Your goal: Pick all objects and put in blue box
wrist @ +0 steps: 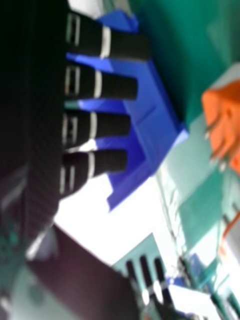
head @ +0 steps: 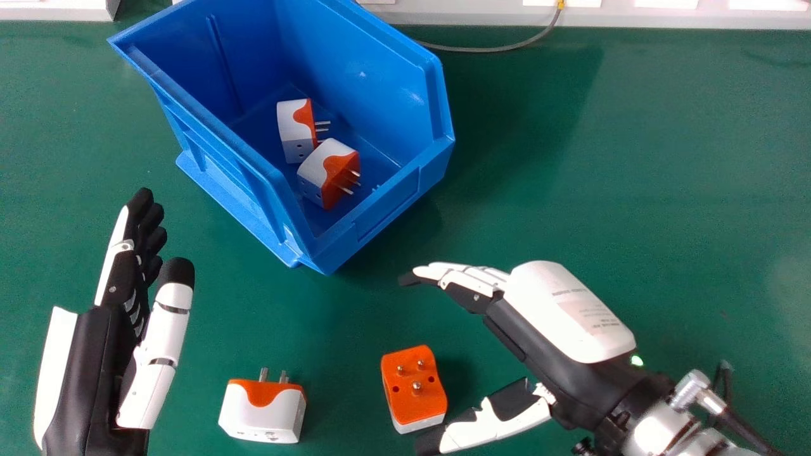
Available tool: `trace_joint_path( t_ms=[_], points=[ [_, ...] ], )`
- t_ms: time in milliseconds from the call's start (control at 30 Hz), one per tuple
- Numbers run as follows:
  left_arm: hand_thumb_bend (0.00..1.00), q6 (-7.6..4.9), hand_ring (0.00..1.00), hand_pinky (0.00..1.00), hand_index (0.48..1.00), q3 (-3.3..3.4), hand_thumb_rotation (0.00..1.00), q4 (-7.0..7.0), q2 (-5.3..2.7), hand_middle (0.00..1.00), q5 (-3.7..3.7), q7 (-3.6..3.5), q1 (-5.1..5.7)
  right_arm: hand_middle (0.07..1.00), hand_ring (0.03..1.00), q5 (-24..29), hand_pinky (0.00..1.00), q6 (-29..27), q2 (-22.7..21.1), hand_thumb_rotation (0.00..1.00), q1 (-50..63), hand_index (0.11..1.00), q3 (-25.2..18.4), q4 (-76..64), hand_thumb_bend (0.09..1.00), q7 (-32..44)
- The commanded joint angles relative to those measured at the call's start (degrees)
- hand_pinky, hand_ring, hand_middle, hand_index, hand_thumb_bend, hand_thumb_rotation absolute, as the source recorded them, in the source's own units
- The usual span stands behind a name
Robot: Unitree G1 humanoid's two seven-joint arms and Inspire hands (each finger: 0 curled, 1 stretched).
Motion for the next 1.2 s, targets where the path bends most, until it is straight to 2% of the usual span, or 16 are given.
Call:
trace_joint_path(
  t_ms=[0,100,200,300,600,733,867,967,1067,1133,1167],
  points=[
    [0.37,-0.50,0.97,0.99,0.971,0.43,0.93,-1.55,0.47,0.98,-0.32,-0.05,0.21,0.850,0.822,-0.41,0.67,0.14,0.36,0.39,-1.10,0.832,0.33,0.26,0.789,-0.47],
    [0.37,-0.46,0.98,1.00,0.972,0.46,0.94,-1.62,0.63,0.98,-0.39,-0.20,0.17,0.845,0.818,-1.08,0.66,0.63,0.75,0.38,-1.92,0.824,0.82,1.34,0.787,-0.24],
    [0.38,-0.37,0.98,1.00,0.973,0.47,0.94,-1.57,0.45,0.98,-0.58,-0.01,-0.12,0.841,0.816,-2.11,0.66,0.76,0.59,0.37,-2.99,0.820,1.62,2.45,0.785,-0.35],
    [0.38,0.54,0.97,0.99,0.970,0.37,0.93,-2.20,0.56,0.98,-0.73,-0.17,-0.05,0.838,0.812,-3.38,0.66,0.94,0.64,0.37,-4.26,0.816,2.59,3.83,0.783,-0.51],
    [0.40,0.84,0.97,1.00,0.969,0.45,0.93,-2.54,0.48,0.97,-0.50,0.01,-0.21,0.833,0.808,-7.28,0.68,4.16,1.06,0.36,-5.59,0.811,5.20,4.32,0.782,0.35],
    [0.40,0.75,0.97,0.99,0.971,0.37,0.93,-2.72,0.65,0.97,-0.64,-0.27,-0.15,0.823,0.800,-9.35,0.68,4.89,1.04,0.36,-5.71,0.801,6.44,4.31,0.789,0.06],
    [0.42,1.96,0.97,0.98,0.970,0.35,0.93,-3.66,0.41,0.97,-0.29,0.10,0.16,0.813,0.788,-10.95,0.66,5.20,1.05,0.38,-5.73,0.792,7.54,4.44,0.790,0.03],
    [0.42,2.23,0.97,0.99,0.972,0.40,0.93,-3.70,0.61,0.97,-0.75,-0.21,-0.09,0.811,0.787,-12.02,0.67,6.71,1.16,0.39,-5.90,0.791,8.26,4.03,0.783,1.67],
    [0.42,2.02,0.97,0.99,0.972,0.35,0.92,-3.39,0.25,0.97,-1.36,-0.11,-0.47,0.809,0.786,-13.73,0.66,8.23,1.26,0.40,-6.70,0.788,9.24,4.42,0.781,2.69],
    [0.42,2.13,0.97,0.99,0.968,0.32,0.91,-3.45,0.16,0.97,-1.35,0.03,-0.51,0.808,0.785,-14.22,0.66,8.94,1.29,0.40,-7.02,0.787,9.61,4.46,0.781,3.24],
    [0.42,2.58,0.97,0.99,0.966,0.35,0.91,-3.84,0.27,0.97,-1.25,0.01,-0.40,0.807,0.785,-14.34,0.66,9.34,1.35,0.40,-7.14,0.787,9.76,4.41,0.780,3.51]
  ],
)
